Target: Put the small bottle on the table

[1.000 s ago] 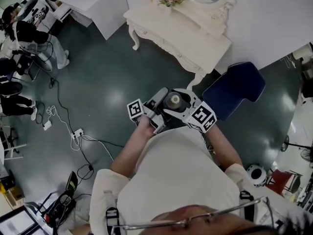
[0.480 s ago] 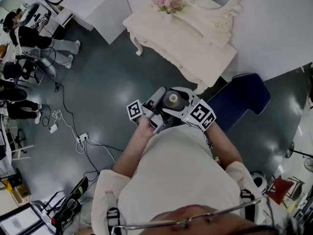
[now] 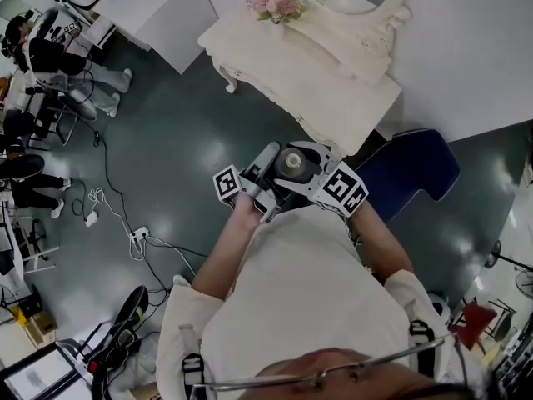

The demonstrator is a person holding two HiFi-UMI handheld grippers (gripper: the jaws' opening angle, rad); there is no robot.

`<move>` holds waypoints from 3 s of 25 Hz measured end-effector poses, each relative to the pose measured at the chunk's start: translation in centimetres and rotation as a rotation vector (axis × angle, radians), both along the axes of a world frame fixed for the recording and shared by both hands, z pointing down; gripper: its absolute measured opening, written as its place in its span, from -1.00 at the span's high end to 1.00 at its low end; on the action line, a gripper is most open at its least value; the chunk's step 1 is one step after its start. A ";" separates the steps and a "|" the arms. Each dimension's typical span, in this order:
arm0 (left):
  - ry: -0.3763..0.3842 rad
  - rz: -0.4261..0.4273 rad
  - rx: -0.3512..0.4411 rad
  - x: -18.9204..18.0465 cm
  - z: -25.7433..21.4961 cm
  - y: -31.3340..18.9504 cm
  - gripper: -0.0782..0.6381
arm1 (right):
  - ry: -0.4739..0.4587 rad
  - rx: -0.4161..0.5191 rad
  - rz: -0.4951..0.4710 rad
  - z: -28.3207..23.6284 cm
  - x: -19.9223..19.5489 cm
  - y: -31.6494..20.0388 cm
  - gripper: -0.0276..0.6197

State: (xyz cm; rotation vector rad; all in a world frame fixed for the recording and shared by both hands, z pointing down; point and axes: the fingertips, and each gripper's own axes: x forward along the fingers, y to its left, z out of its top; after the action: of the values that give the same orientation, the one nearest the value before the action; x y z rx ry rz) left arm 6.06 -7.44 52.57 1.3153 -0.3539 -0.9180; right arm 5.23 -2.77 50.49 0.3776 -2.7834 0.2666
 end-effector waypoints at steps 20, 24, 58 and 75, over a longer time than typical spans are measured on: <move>0.026 0.164 -0.029 -3.3 1.5 -11.2 -0.22 | 0.029 -0.035 0.170 1.4 -4.1 -11.6 -0.15; 0.053 0.209 -0.027 -5.6 1.5 -14.9 -0.22 | 0.049 -0.035 0.230 1.6 -6.6 -15.3 -0.15; -0.009 0.352 -0.020 -11.5 5.0 -27.6 -0.22 | 0.060 -0.131 0.393 4.3 -12.1 -28.9 -0.15; -0.110 0.322 -0.090 -10.2 9.6 -32.4 -0.22 | 0.114 -0.107 0.455 10.1 -4.9 -39.3 -0.15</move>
State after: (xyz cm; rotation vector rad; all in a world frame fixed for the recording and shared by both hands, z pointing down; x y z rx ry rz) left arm -4.10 -39.82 62.17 1.2965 -0.2555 -0.5555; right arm 0.28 -42.11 60.56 0.9657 -2.5273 0.4786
